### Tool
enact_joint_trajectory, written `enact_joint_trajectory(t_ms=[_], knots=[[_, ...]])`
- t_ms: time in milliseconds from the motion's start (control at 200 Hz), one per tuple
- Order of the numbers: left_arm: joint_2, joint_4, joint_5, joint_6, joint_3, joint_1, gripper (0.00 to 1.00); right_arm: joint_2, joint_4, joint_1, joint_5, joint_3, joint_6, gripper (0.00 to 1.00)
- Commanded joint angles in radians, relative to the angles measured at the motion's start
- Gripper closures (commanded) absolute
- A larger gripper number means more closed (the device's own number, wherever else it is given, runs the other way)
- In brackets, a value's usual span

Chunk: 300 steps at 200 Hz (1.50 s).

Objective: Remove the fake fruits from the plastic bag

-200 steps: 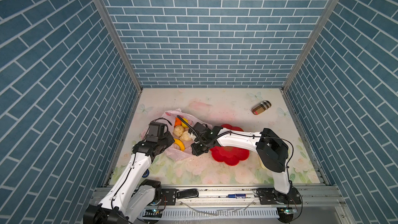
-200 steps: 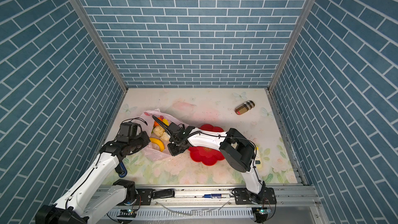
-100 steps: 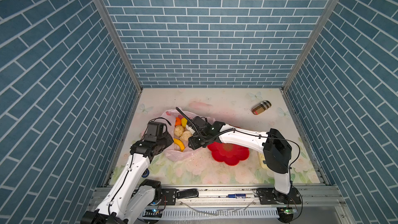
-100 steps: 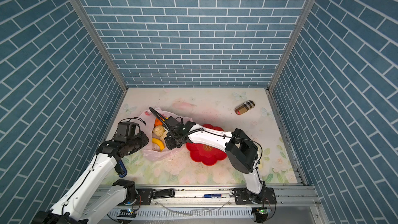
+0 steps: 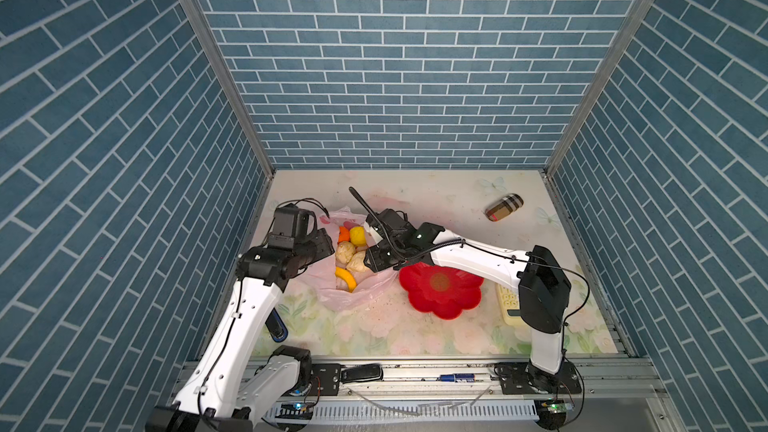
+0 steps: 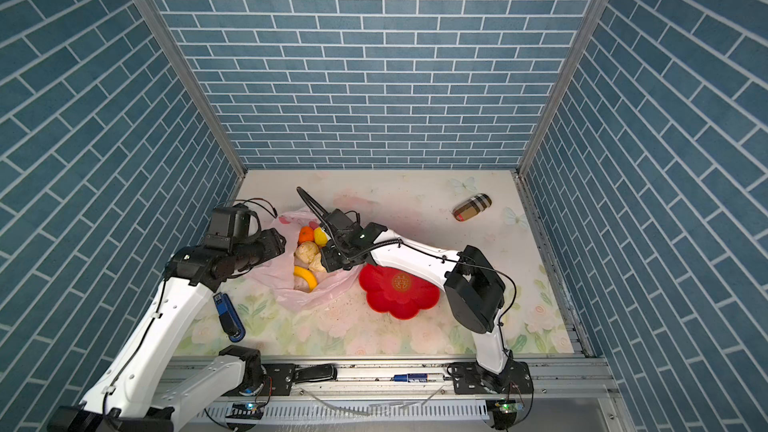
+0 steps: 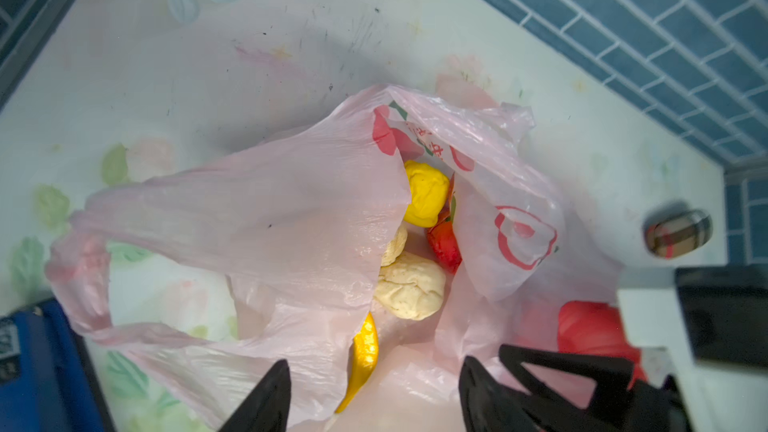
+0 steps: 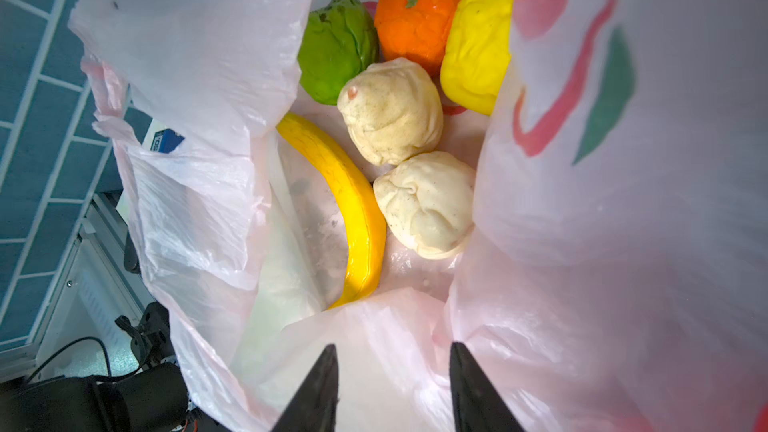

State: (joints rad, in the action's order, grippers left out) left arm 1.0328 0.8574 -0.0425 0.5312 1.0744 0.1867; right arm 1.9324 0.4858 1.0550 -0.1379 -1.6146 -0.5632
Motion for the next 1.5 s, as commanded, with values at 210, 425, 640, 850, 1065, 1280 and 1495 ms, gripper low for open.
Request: enact_joint_trajectory(t_ms=[210, 425, 640, 850, 1065, 1280, 1495], knots=[[0.179, 0.1, 0.031, -0.187, 0.02, 0.004, 0.07, 0.027, -0.04, -0.001, -0.032, -0.083, -0.091, 0.53], [0.274, 0.035, 0.042, -0.198, 0.012, 0.015, 0.06, 0.043, -0.037, -0.003, -0.04, -0.104, -0.092, 0.54], [0.357, -0.01, 0.073, -0.186, 0.012, 0.023, 0.12, 0.048, -0.038, -0.001, -0.034, -0.106, -0.101, 0.54], [0.359, -0.048, 0.068, -0.14, -0.026, 0.023, 0.24, 0.085, -0.026, 0.006, -0.022, -0.134, -0.179, 0.54], [0.293, -0.073, 0.066, -0.087, -0.118, 0.023, 0.31, 0.134, 0.007, 0.017, 0.009, -0.168, -0.278, 0.51], [0.183, -0.1, 0.081, -0.036, -0.208, 0.022, 0.34, 0.191, 0.023, 0.033, 0.02, -0.179, -0.381, 0.43], [0.102, -0.103, 0.099, -0.022, -0.252, 0.023, 0.36, 0.208, 0.008, 0.034, 0.074, -0.149, -0.465, 0.33]])
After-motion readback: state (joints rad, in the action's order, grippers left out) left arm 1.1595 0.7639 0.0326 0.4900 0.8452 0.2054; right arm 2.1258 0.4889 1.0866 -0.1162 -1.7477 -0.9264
